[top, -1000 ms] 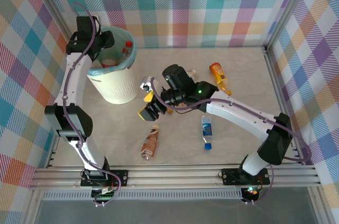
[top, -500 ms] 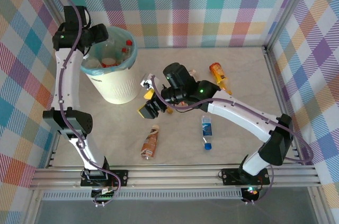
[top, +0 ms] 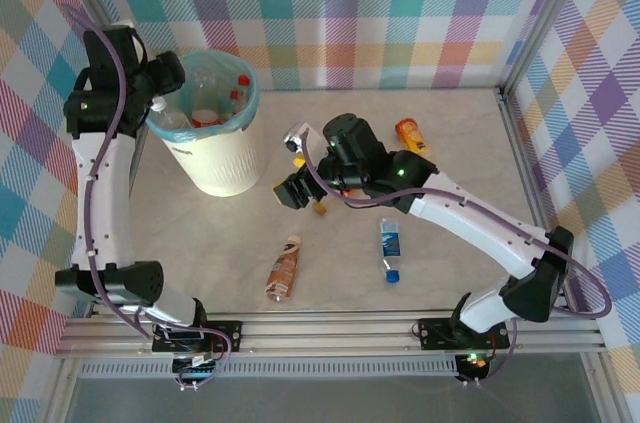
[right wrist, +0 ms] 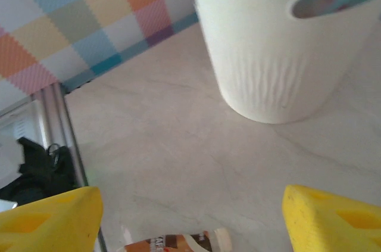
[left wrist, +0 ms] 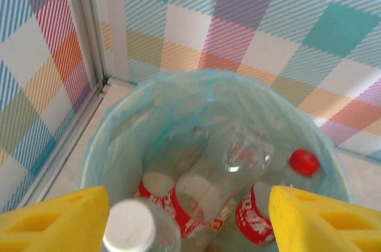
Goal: Put the plastic bottles in the bin
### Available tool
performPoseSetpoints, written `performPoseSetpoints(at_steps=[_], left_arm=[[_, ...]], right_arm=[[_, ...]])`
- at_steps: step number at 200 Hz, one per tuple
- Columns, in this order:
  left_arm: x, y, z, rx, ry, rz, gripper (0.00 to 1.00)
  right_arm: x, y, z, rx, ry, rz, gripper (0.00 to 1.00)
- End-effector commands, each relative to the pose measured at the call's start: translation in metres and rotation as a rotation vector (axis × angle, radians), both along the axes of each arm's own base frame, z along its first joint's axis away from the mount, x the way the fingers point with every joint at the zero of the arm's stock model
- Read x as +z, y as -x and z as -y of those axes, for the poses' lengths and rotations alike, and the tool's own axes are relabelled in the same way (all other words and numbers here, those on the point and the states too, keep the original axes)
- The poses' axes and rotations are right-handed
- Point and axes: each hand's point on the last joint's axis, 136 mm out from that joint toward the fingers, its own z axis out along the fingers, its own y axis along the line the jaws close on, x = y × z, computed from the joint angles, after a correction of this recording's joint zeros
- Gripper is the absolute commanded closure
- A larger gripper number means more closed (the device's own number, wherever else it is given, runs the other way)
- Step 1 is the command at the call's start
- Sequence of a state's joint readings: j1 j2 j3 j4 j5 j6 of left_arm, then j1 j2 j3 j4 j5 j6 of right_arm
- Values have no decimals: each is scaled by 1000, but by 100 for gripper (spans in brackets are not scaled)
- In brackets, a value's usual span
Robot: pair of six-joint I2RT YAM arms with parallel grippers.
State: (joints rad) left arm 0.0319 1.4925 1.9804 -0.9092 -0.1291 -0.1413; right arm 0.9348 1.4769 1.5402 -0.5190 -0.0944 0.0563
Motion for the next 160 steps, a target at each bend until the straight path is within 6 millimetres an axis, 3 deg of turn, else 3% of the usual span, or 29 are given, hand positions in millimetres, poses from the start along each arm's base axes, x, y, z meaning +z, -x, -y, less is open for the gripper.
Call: performPoseSetpoints(at_steps=[1, 26, 49, 82, 105, 128, 160], left_arm=[[-22, 1, -3, -6, -2, -36, 32], [-49, -3, -1, -40, 36, -100, 37], [-73, -8, -14, -11, 69, -150, 40], [-107, -14, -40, 50, 104, -224, 41], [-122, -19, -46, 57, 141, -262, 41], [-110, -22, -42, 42, 164, -236, 41], [-63, -15, -47, 76, 137, -132, 34]], right_arm=[[11, -24, 40, -169, -5, -23, 20], [8, -38, 66, -238, -50, -75, 20], [8, -42, 82, -275, -67, -82, 20], [5, -43, 93, -295, -56, -83, 19], [2, -43, 94, -296, -54, -95, 19], [1, -45, 93, -295, -56, -103, 19], [-1, -56, 102, -353, -41, -134, 19]])
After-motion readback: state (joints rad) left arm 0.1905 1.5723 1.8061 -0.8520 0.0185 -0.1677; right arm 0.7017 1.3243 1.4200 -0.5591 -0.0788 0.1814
